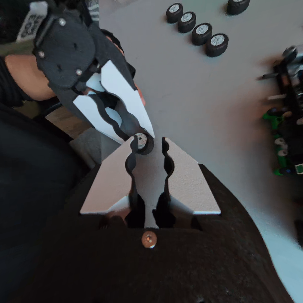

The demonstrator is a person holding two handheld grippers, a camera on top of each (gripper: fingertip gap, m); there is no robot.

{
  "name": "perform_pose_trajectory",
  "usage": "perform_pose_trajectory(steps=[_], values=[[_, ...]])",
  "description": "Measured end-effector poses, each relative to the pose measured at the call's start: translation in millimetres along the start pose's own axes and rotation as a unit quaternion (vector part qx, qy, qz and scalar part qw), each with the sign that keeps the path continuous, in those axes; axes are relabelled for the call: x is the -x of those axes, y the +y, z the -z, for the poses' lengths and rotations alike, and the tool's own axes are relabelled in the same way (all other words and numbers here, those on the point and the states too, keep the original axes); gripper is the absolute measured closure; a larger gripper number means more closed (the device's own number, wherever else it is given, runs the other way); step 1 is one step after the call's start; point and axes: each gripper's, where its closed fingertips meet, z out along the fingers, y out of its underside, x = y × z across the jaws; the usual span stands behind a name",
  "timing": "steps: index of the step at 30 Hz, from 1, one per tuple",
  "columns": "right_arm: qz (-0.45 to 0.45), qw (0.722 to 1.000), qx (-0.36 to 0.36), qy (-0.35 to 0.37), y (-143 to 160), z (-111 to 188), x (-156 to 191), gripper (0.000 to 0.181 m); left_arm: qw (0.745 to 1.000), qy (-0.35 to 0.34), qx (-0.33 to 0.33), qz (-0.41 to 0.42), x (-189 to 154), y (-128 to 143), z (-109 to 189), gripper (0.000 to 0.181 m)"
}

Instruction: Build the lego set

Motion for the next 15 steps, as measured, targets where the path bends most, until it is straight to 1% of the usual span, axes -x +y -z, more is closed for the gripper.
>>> perform_pose_trajectory(steps=[2, 3, 5, 6, 7, 9, 12, 15], values=[[-0.053, 0.997, -0.007, -0.058, 1, -3, 9, 0.148, 0.998, -0.050, -0.019, -0.046, 3, -6, 3, 0.153], [-0.072, 0.994, -0.019, -0.085, -1, -3, 15, 0.147, 0.996, -0.063, -0.025, -0.059, 3, -7, 5, 0.153], [-0.090, 0.989, -0.039, -0.110, -2, -5, 23, 0.145, 0.993, -0.078, -0.045, -0.075, 3, -14, 9, 0.153], [-0.093, 0.989, -0.045, -0.109, 0, -7, 23, 0.140, 0.992, -0.086, -0.056, -0.077, 4, -18, 10, 0.153], [-0.091, 0.989, -0.043, -0.111, 3, -10, 26, 0.140, 0.991, -0.085, -0.066, -0.074, 3, -21, 11, 0.153], [-0.094, 0.987, -0.060, -0.112, 5, -13, 28, 0.147, 0.993, -0.068, -0.069, -0.066, -2, -24, 9, 0.153], [-0.112, 0.983, -0.079, -0.125, 4, -9, 30, 0.147, 0.993, -0.063, -0.076, -0.065, -4, -28, 9, 0.153], [-0.102, 0.985, -0.066, -0.123, 11, -8, 34, 0.148, 0.994, -0.048, -0.074, -0.064, -11, -29, 8, 0.153]])
